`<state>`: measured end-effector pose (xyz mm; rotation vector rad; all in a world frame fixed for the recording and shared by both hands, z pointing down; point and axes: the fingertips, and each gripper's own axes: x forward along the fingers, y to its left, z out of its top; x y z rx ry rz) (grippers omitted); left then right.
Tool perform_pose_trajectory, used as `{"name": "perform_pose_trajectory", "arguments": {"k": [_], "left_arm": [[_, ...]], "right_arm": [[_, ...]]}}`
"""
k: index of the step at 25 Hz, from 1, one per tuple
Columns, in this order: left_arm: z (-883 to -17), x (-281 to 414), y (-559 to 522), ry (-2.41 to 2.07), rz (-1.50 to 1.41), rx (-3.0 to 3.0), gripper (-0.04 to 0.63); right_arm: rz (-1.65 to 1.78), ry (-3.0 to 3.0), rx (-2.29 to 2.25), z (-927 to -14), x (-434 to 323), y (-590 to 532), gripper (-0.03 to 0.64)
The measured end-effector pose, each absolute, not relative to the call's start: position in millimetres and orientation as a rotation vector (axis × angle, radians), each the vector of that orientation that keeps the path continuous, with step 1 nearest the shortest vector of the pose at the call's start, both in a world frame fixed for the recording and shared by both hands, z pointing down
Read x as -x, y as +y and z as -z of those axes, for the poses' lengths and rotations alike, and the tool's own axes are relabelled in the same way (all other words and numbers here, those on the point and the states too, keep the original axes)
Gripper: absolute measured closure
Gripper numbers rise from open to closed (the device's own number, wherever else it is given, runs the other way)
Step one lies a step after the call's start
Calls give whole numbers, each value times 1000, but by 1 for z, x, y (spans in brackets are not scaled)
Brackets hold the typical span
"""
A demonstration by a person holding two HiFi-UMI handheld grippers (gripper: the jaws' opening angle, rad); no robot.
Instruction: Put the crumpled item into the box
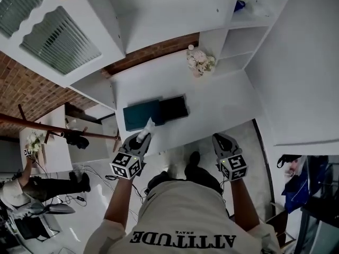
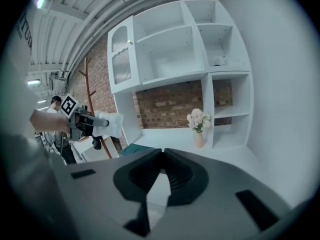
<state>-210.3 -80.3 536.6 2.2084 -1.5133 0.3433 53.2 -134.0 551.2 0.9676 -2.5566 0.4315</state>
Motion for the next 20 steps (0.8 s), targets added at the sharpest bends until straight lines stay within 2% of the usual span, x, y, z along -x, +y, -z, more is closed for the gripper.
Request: {"name": "perform_pose_trajectory", "arguments": {"k": [12,20], "left_arm": [[-586,182,-161,-1409,-434,-2087,522],[-660,181,-207,-1258,-568,-2009,522]], "right_arm": [[-459,-2576,-830,-576,-64,-178,581],[-494,-2524,-852,-594,-57,-178,581]]}}
